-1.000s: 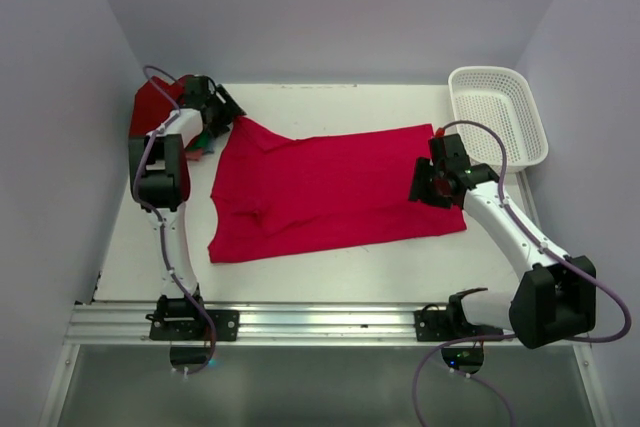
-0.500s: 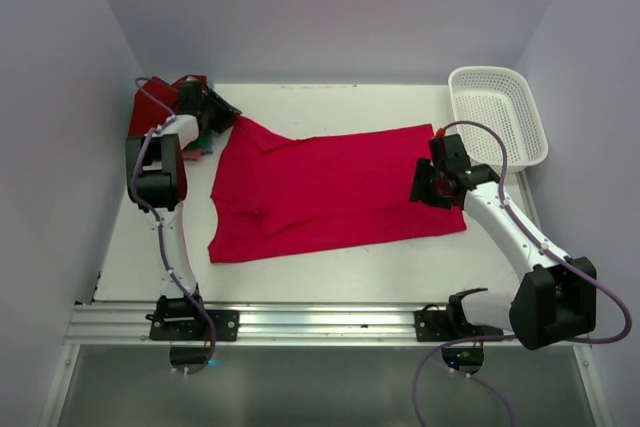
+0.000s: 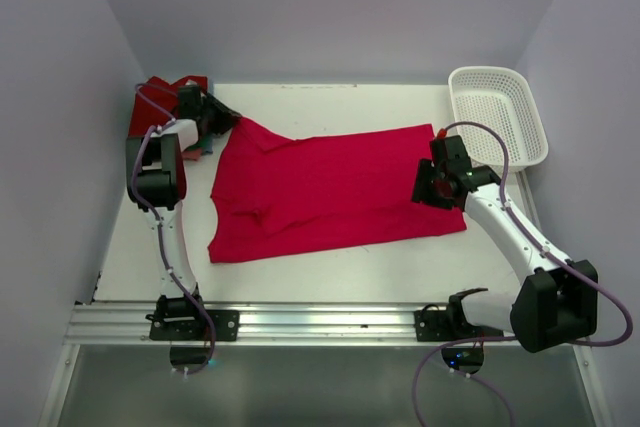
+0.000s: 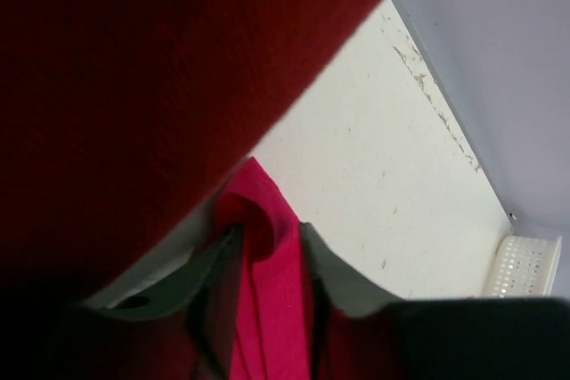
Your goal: Fold and stack the t-shirts
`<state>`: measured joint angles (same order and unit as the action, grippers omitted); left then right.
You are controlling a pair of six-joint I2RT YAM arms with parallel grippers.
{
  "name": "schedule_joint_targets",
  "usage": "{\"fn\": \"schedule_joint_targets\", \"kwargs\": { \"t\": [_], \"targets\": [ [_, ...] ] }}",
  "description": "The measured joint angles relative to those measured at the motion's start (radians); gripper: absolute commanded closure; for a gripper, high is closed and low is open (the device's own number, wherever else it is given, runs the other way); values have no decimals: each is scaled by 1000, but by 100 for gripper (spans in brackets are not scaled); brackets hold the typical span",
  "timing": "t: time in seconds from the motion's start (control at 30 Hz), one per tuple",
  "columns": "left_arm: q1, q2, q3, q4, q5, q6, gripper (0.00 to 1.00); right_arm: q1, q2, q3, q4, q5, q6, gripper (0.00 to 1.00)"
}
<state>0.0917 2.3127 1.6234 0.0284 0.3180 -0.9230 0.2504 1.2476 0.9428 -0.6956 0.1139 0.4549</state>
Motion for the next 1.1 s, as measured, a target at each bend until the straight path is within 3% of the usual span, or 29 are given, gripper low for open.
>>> {"fn": "schedule_joint_targets", "kwargs": {
  "t": [0.1,0.6,1.1],
  "targets": [
    [-1,-6,-2,4,2,6,51,0,0,-1,0,0,0,50],
    [-2,-35,-2,-81,-107,10,50,0,0,-3,0,0,0,50],
    [-14,43,123,-114,-132,-29,46,0,0,-3,0,0,0,50]
  ]
}}
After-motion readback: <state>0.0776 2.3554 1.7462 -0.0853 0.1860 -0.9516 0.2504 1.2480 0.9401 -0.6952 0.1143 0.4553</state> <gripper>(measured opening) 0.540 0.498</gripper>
